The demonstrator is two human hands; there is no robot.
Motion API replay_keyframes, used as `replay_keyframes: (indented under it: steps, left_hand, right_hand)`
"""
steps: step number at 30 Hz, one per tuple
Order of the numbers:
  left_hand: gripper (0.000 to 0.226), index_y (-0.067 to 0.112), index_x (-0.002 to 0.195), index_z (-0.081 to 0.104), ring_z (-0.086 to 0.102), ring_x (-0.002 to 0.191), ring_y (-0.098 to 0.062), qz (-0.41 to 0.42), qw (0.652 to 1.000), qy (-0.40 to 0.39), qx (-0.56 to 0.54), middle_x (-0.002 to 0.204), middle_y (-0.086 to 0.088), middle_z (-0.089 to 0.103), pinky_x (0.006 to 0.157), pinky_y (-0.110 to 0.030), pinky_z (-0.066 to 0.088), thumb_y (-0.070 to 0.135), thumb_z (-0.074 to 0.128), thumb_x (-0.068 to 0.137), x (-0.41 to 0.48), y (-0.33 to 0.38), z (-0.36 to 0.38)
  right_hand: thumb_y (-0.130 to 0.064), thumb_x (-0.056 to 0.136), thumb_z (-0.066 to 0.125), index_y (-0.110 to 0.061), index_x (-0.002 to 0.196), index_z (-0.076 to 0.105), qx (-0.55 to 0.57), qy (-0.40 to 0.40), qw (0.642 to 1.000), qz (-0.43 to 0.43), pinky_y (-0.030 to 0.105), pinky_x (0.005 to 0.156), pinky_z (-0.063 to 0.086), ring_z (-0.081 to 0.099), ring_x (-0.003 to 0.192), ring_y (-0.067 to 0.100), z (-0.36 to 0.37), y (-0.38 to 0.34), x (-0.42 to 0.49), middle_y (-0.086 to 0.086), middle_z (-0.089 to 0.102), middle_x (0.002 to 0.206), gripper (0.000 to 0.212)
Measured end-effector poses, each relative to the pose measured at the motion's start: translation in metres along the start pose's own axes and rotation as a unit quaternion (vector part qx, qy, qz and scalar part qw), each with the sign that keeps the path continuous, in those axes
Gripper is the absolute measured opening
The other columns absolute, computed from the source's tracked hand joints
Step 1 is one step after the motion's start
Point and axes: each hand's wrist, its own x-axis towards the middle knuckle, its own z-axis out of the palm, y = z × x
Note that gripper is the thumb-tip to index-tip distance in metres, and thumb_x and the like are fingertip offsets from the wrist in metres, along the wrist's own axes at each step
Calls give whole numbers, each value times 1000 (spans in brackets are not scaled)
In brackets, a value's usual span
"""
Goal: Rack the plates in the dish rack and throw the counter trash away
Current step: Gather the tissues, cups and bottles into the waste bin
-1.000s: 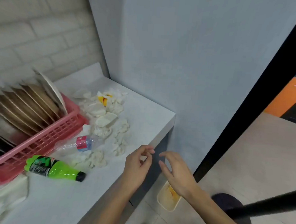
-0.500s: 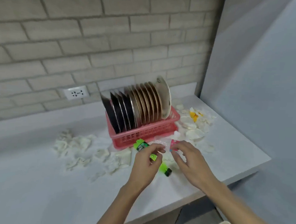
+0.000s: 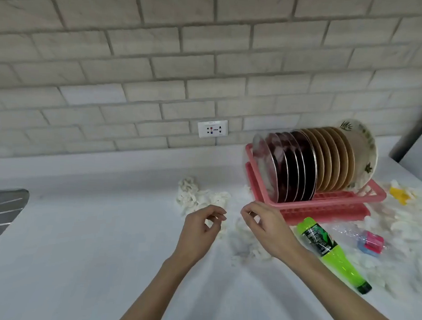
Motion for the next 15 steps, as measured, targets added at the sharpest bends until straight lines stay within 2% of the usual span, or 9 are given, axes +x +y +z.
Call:
replay_keyframes:
  steps: [3, 6, 8, 15]
  left_hand:
    - [30, 24, 95, 71, 66, 85, -6, -18, 1000, 4, -1, 86, 13, 73, 59, -14, 44, -2, 56, 89, 14, -24, -27]
    - [29, 23, 96, 71, 66, 86, -4, -30, 999, -2, 11, 84, 12, 73, 62, -15, 45, -1, 57, 89, 26, -46, -46]
    - [28, 22, 98, 71, 67, 86, -5, -30, 999, -8, 22, 84, 12, 74, 66, -20, 48, 0, 57, 88, 34, -59, -55]
    - [30, 29, 92, 69, 67, 82, -10, -67, 996, -2, 52, 81, 10, 73, 79, -37, 54, 3, 54, 87, 64, -94, -80]
  right_hand:
    - [-20, 96, 52, -20, 84, 63, 6, -11, 1000, 21, 18, 67, 42, 58, 81, 7, 26, -4, 21, -12, 60, 83, 16]
    - [-20, 96, 52, -20, 83, 62, 3, -27, 999, 43, 25, 71, 48, 58, 80, 5, 43, -3, 35, -13, 61, 83, 17]
    - [-21, 96, 52, -19, 83, 62, -2, -40, 998, 52, 27, 75, 49, 59, 81, 6, 52, -1, 44, -12, 63, 85, 17]
    - [-18, 96, 52, -14, 84, 63, -21, -83, 994, 73, 23, 78, 48, 61, 86, 10, 74, 6, 80, -4, 66, 89, 16]
